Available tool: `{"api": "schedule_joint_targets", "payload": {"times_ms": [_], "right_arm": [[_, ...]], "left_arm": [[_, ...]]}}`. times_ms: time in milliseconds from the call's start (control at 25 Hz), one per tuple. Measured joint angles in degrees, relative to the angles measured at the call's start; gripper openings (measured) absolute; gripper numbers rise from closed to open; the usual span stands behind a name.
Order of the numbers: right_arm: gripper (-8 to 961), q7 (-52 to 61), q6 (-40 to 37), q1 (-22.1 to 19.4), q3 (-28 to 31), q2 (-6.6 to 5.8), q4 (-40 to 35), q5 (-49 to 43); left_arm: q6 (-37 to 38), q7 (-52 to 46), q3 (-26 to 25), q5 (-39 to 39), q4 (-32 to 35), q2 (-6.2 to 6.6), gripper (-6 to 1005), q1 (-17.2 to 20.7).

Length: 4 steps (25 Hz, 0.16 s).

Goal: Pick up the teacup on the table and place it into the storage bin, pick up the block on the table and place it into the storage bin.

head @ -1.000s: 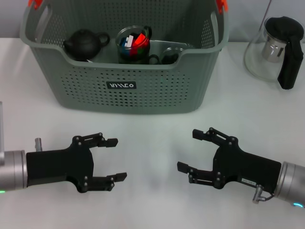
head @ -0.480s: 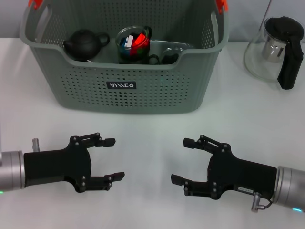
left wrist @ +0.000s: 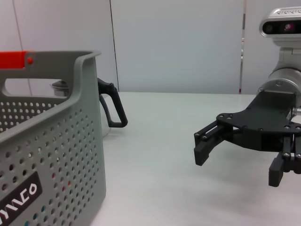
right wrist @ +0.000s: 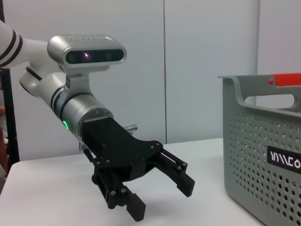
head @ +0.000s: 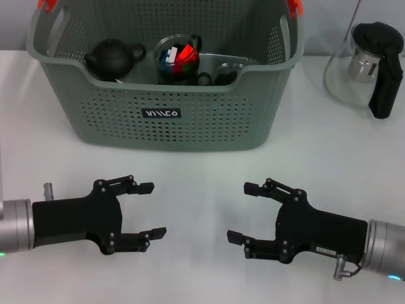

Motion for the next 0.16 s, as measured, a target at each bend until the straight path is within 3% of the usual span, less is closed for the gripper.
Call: {"api": "schedule_joint_targets", "payload": {"times_ms": [160], "right_arm": [[942,0.02,-0.03,0.04,0.01,0.0,0.0,0.0]], "left_arm": [[0.01,0.02,0.0,0.0,0.04,-0.09,816,0.01]]}}
